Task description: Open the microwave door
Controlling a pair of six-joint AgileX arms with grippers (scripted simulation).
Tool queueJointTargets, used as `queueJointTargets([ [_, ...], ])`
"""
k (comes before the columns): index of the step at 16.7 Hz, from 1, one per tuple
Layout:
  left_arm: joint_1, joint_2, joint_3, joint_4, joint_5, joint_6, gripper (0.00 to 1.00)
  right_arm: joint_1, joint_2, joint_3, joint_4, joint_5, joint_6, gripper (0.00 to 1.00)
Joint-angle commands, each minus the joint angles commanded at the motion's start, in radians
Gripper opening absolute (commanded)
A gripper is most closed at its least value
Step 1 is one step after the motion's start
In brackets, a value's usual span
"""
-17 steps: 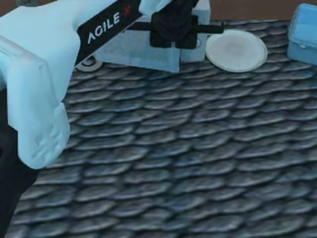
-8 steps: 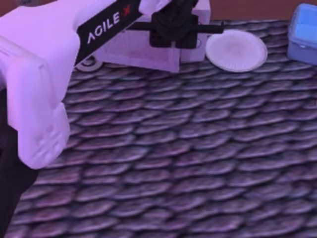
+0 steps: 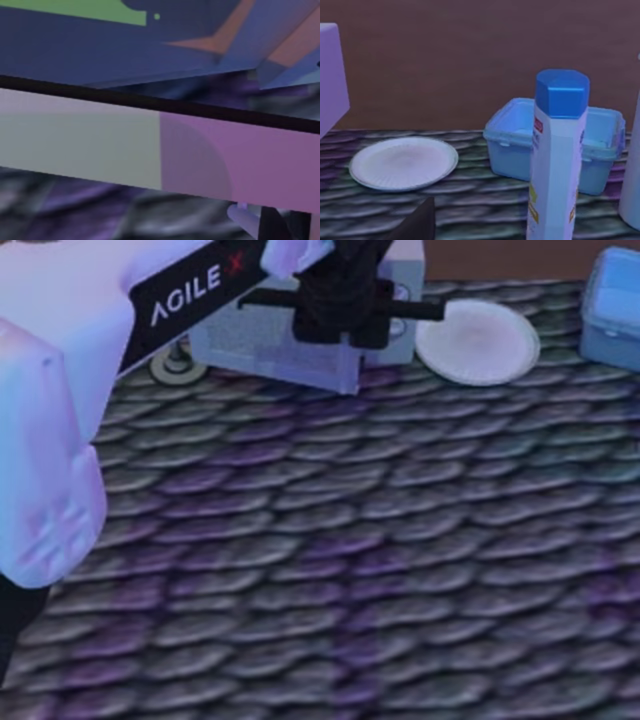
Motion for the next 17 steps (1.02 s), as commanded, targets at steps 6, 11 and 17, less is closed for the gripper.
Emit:
queueJointTargets([
  [6,0.006,-0.051,-0.072,0.046,0.020,0.035,0.00,0.000,0.000,0.000,0.000,0.000,0.000,1.00],
  [11,0.006,-0.051,-0.072,0.046,0.020,0.035,0.00,0.000,0.000,0.000,0.000,0.000,0.000,1.00],
  [17,0.006,-0.051,-0.072,0.046,0.020,0.035,0.00,0.000,0.000,0.000,0.000,0.000,0.000,1.00],
])
